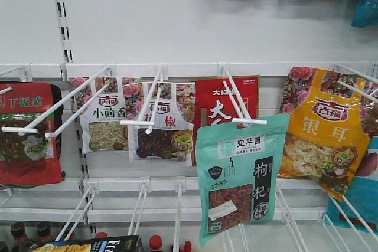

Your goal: Pick snacks and fruit into basket

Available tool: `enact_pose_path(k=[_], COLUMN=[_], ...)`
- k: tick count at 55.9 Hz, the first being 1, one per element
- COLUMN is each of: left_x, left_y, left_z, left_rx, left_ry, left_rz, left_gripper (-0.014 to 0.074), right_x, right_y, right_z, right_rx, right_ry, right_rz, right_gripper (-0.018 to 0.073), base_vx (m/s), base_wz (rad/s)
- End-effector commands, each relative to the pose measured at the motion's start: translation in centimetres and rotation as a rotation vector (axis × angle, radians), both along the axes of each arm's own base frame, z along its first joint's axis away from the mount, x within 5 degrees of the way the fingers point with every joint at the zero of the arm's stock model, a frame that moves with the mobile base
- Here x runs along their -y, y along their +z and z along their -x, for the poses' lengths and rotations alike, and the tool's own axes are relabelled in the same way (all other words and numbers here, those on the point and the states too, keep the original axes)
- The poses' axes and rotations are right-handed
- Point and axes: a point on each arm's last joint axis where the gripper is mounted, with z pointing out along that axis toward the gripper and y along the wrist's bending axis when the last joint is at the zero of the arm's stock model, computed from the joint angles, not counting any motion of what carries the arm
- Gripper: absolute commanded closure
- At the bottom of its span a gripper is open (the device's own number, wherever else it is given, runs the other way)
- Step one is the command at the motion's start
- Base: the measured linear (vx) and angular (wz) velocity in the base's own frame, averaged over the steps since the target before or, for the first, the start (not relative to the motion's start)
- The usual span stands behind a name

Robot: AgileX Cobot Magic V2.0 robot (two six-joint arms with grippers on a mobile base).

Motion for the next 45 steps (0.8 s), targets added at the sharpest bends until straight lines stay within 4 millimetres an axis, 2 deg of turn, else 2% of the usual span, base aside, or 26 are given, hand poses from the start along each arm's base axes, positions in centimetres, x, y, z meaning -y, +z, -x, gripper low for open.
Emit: enact_pose_path(k=[1, 12, 25, 35, 45], left_x=[0.6, 1.7, 1.6, 1.6, 1.9], left_y=[1.2, 0.2, -0.7, -1.8, -1.8], left_z=[-0.9, -2.9, -5.2, -5.9, -6.7], left_rx=[0.120, 0.158, 0.204, 0.192, 0.202], left_ry=[-0.011, -0.008, 0.129, 0.167, 0.181], left_rz=[0.073, 0.108, 0.207, 0.203, 0.206], left_gripper=[-0.0034, -0.0034, -0.0034, -0.0032, -0.0029], right_x=[0.0, 0.0, 0.0, 0.0, 0.0], right_y=[1.7, 1.7, 1.7, 1.7, 1.7], right_z=[-0.2, -0.2, -0.2, -0.2, -0.2], right_rx=[0.104, 0.104, 0.104, 0.104, 0.104], right_ry=[0.000, 0.000, 0.000, 0.000, 0.000], right_rz=[0.018, 0.017, 0.017, 0.017, 0.017], right_gripper=[0.0069, 0.0069, 0.0069, 0.0069, 0.0069], base_vx=[0.00, 0.00, 0.00, 0.00, 0.00], base_wz=[0.00, 0.00, 0.00, 0.00, 0.00])
